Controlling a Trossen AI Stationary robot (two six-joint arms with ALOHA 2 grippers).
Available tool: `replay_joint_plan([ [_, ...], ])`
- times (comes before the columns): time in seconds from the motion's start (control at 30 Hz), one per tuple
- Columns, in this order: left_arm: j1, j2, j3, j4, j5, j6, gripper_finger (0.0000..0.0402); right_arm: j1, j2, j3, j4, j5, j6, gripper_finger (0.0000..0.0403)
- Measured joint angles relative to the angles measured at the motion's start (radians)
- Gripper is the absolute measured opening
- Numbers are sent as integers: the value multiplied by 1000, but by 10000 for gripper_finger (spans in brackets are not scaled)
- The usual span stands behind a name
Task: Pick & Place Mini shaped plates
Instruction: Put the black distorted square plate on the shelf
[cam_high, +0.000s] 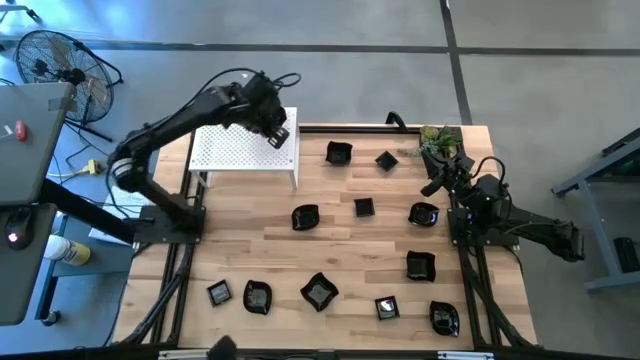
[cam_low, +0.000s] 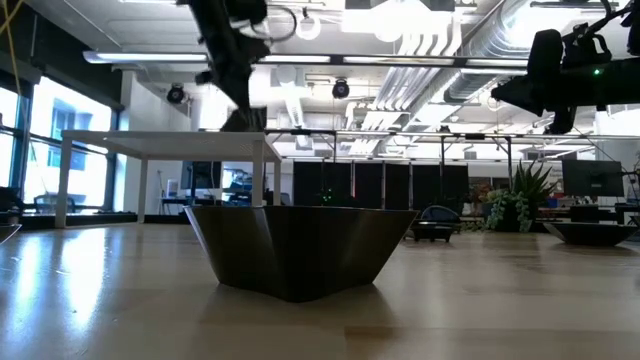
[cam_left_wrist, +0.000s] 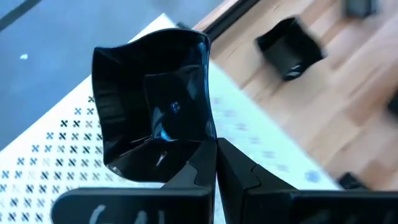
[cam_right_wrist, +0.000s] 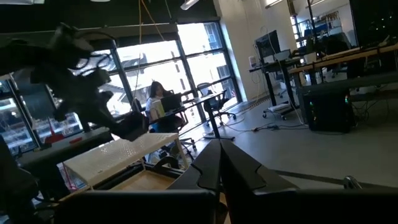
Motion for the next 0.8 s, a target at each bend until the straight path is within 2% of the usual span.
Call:
replay_joint_plan([
  [0.13,21,49,0,9,-5,75,0,0,0,0,0,0,0,2],
  [0.3,20,54,0,19,-67,145,0,0,0,0,0,0,0,5],
  [0.47,20,54,0,20,-61,159,6,0,0,0,0,0,-3,5],
  [0.8,5,54,0,46,-50,155,80,0,0,0,-1,1,-3,6],
])
